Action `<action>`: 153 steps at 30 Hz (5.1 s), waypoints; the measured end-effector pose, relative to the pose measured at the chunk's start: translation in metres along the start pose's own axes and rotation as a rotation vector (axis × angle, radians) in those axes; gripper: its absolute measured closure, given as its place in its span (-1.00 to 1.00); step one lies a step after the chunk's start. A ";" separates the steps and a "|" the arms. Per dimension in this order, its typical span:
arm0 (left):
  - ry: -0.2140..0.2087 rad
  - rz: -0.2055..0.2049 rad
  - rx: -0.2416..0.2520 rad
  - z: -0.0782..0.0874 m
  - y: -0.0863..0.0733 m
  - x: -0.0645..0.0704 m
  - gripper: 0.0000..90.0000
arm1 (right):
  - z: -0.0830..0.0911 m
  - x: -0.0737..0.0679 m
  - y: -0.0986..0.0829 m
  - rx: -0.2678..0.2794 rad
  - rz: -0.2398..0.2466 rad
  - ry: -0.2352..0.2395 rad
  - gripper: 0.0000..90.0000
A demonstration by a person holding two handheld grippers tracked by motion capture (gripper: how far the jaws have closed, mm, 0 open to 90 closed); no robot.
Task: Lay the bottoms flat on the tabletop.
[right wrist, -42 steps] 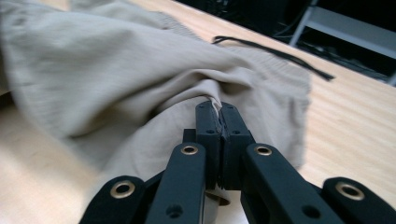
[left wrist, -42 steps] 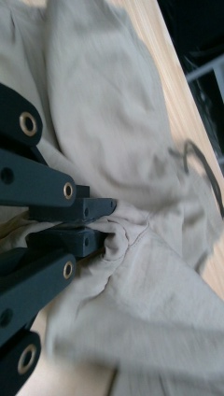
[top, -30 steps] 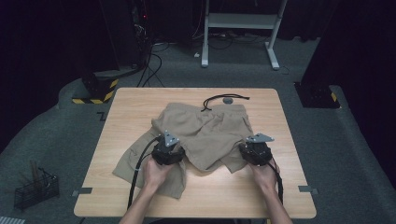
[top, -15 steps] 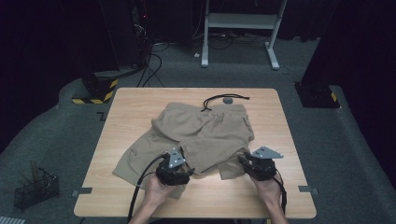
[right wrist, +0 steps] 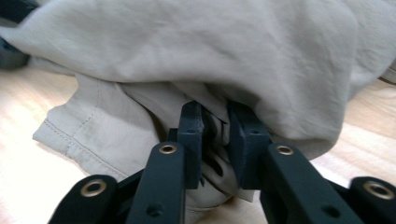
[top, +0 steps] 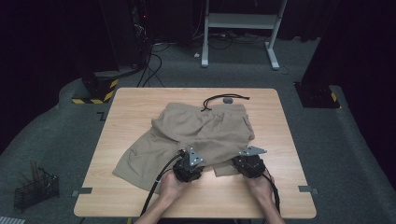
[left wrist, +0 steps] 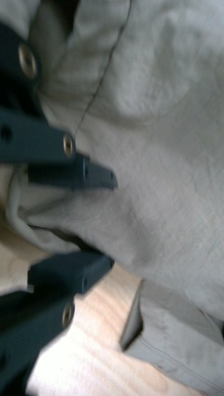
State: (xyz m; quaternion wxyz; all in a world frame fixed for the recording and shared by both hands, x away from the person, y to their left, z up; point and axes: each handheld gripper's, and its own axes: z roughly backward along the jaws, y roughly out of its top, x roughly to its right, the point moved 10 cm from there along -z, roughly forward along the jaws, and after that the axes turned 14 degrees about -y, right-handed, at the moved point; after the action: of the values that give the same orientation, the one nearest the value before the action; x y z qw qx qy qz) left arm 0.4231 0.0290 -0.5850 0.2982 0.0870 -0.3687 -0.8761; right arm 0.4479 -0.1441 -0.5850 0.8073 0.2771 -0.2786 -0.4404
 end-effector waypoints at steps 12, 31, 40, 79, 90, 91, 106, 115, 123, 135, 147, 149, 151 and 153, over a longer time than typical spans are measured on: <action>0.021 -0.074 0.074 0.042 0.024 -0.011 0.94 | 0.023 0.013 0.023 0.069 0.052 -0.026 0.96; 0.080 -0.077 0.044 0.042 0.020 -0.026 0.16 | 0.016 0.034 0.033 0.040 -0.051 -0.052 0.51; -0.095 -0.129 0.032 0.031 0.017 0.025 0.21 | 0.052 0.000 0.021 0.127 -0.033 0.023 0.62; -0.013 -0.002 0.141 0.082 0.014 -0.040 1.00 | 0.053 0.047 -0.024 0.049 -0.017 -0.060 0.94; -0.027 0.009 0.071 0.061 -0.008 -0.033 0.33 | 0.072 0.026 -0.009 0.139 -0.032 0.032 0.48; -0.030 0.023 0.071 0.058 -0.008 -0.033 0.33 | 0.074 0.022 -0.002 0.152 -0.024 0.036 0.46; -0.082 0.062 0.029 0.002 0.000 -0.038 0.44 | -0.019 0.001 0.013 0.011 -0.033 -0.013 0.22; -0.031 0.131 0.111 -0.016 0.018 -0.050 0.11 | -0.050 0.039 0.032 0.025 -0.106 -0.078 0.17; 0.014 0.121 0.111 0.019 0.007 -0.048 -0.13 | -0.040 0.033 0.035 -0.018 -0.072 -0.088 0.05; 0.162 0.215 0.126 0.070 -0.070 -0.105 -0.12 | -0.019 -0.021 0.022 -0.022 0.028 0.029 0.57; 0.154 0.241 0.128 0.069 -0.071 -0.106 -0.25 | 0.024 -0.006 -0.004 -0.058 0.117 0.007 1.00; 0.154 0.241 0.128 0.069 -0.071 -0.106 -0.25 | 0.030 -0.004 -0.003 -0.046 0.112 0.007 1.00; 0.153 0.243 0.128 0.069 -0.071 -0.105 -0.25 | 0.043 0.001 -0.004 -0.032 0.095 0.009 0.99; 0.153 0.243 0.128 0.069 -0.071 -0.105 -0.25 | 0.051 0.003 -0.008 -0.038 0.085 0.019 0.94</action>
State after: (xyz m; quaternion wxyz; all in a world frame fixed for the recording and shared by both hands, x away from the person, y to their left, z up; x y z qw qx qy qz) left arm 0.4499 0.1711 -0.5922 0.4231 0.1269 -0.4077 -0.7992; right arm 0.4093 -0.1607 -0.5544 0.8329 0.2541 -0.2739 -0.4083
